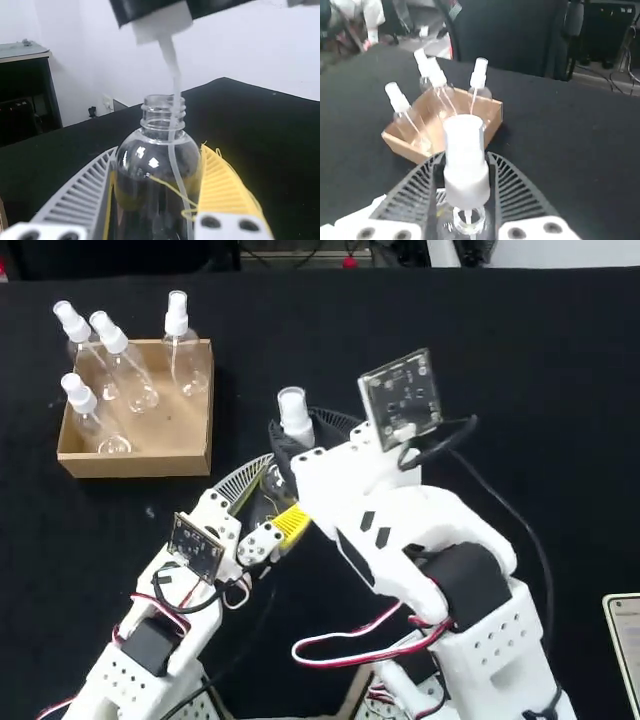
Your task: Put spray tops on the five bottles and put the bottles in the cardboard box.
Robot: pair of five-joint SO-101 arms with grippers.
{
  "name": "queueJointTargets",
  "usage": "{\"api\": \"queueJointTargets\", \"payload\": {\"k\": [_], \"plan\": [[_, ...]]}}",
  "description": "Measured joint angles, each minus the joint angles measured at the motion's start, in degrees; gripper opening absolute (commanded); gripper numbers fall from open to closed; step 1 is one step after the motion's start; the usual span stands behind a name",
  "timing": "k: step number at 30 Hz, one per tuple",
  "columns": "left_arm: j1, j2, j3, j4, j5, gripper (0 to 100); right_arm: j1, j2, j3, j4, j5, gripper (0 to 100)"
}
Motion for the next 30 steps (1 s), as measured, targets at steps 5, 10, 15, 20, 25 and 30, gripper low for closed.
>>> {"api": "queueJointTargets", "payload": {"k": [5,10,15,20,25,30], "plan": [[0.18,0.00,0.00,0.00,0.00,7,-0.79,0.00,0.00,2.37,1.05,1.6],[0.18,0.00,0.00,0.00,0.00,7,-2.90,-0.53,-0.09,4.48,1.23,1.6],[0.18,0.00,0.00,0.00,0.00,7,-2.99,-0.88,-0.09,4.84,1.23,1.6],[0.18,0.00,0.00,0.00,0.00,7,-3.08,-0.97,0.00,4.92,1.23,11.9],[-0.09,0.00,0.00,0.00,0.00,7,-4.31,-0.09,3.08,5.63,1.23,18.8],[-0.18,0.00,0.00,0.00,0.00,7,-4.66,-0.09,4.13,5.63,1.23,18.8]]}}
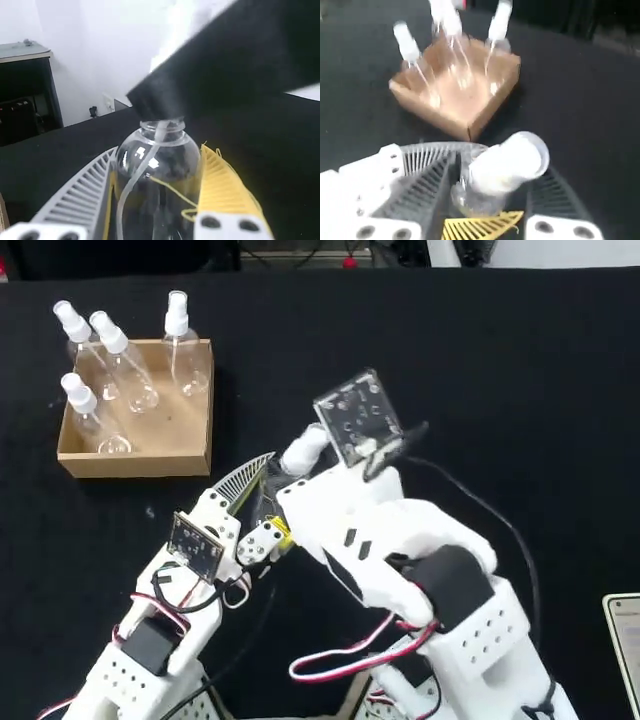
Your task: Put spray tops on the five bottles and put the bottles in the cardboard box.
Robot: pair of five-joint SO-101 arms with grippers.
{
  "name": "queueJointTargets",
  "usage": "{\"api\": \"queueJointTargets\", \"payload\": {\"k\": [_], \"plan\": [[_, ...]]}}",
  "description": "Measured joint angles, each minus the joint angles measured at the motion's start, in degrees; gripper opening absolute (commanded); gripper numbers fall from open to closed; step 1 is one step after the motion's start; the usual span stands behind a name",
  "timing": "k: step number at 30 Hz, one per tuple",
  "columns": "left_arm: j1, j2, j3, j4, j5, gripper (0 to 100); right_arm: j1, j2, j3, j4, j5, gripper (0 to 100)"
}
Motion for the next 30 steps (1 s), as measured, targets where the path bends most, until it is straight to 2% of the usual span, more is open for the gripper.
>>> {"api": "queueJointTargets", "payload": {"k": [14,16,18,21,25,30], "plan": [[0.00,0.00,0.00,0.00,0.00,7,0.09,-12.31,-3.52,0.00,0.26,18.3],[0.00,0.00,0.00,0.00,0.00,7,0.09,-13.19,-4.66,0.00,0.26,12.4],[0.00,0.00,0.00,0.00,0.00,7,0.35,-13.27,-5.01,0.00,0.26,1.5],[0.00,0.00,0.00,0.00,0.00,7,3.96,-13.01,-4.66,-3.52,0.26,4.4],[0.00,0.00,0.00,0.00,0.00,7,9.93,-12.22,0.53,-9.93,0.26,1.2],[0.00,0.00,0.00,0.00,0.00,7,10.20,-10.73,5.19,-11.08,0.26,1.1]]}}
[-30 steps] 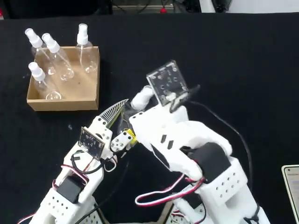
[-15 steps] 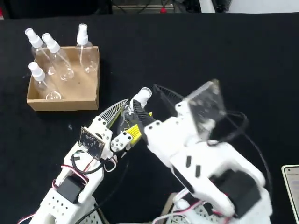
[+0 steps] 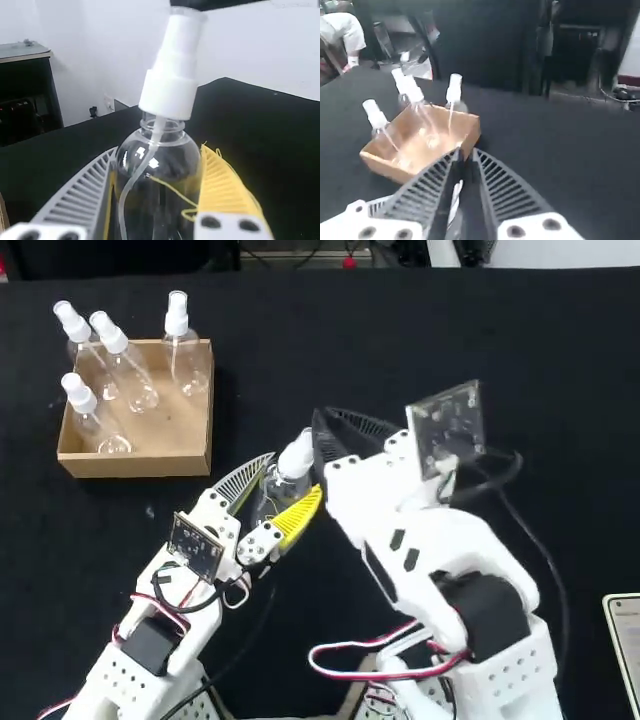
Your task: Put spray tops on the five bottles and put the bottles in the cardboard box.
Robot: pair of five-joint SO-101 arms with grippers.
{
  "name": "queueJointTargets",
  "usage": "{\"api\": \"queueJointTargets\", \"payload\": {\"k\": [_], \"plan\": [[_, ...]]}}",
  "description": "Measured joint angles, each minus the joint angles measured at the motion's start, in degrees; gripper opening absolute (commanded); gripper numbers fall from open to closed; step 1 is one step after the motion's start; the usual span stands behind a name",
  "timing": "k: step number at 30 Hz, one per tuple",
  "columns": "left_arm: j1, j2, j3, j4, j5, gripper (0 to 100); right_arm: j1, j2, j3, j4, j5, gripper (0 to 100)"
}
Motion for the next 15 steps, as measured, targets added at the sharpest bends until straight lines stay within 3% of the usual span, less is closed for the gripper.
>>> {"api": "queueJointTargets", "payload": {"k": [15], "plan": [[0.00,0.09,0.00,0.09,0.00,7,-9.49,-0.70,0.00,2.11,0.00,1.1]]}}
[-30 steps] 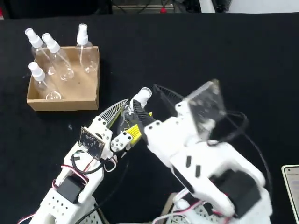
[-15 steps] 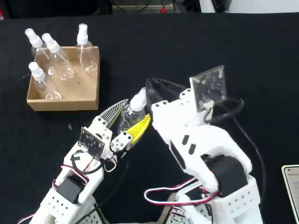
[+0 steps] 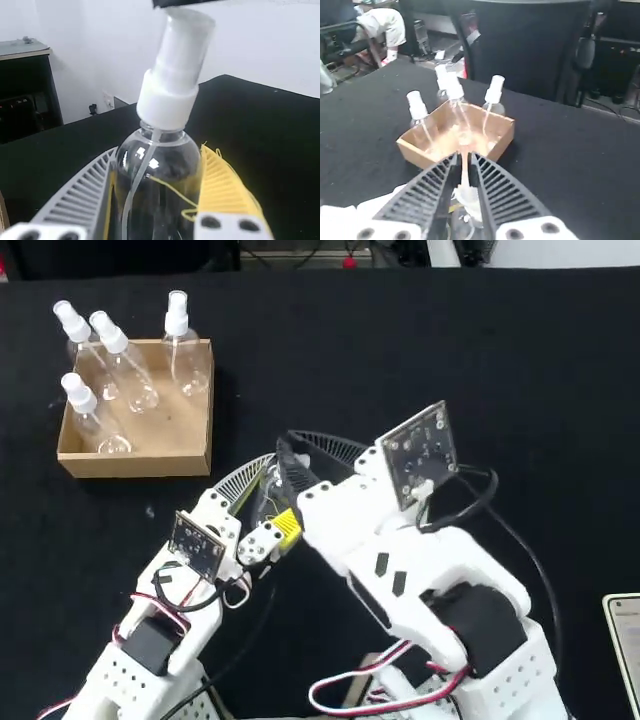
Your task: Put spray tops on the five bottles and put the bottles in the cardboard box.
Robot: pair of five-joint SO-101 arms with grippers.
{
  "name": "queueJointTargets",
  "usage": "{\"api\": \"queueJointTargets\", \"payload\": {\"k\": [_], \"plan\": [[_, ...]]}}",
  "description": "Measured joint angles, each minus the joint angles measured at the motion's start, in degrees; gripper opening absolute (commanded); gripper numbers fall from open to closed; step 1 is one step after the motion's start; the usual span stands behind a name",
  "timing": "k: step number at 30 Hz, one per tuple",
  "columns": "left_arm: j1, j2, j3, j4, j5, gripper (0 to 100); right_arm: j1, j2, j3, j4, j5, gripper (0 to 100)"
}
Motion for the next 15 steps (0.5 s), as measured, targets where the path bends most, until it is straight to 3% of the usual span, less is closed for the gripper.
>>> {"api": "queueJointTargets", "payload": {"k": [15], "plan": [[0.18,-0.09,0.00,-0.09,0.00,7,-0.70,0.97,-10.11,0.44,5.89,1.2]]}}
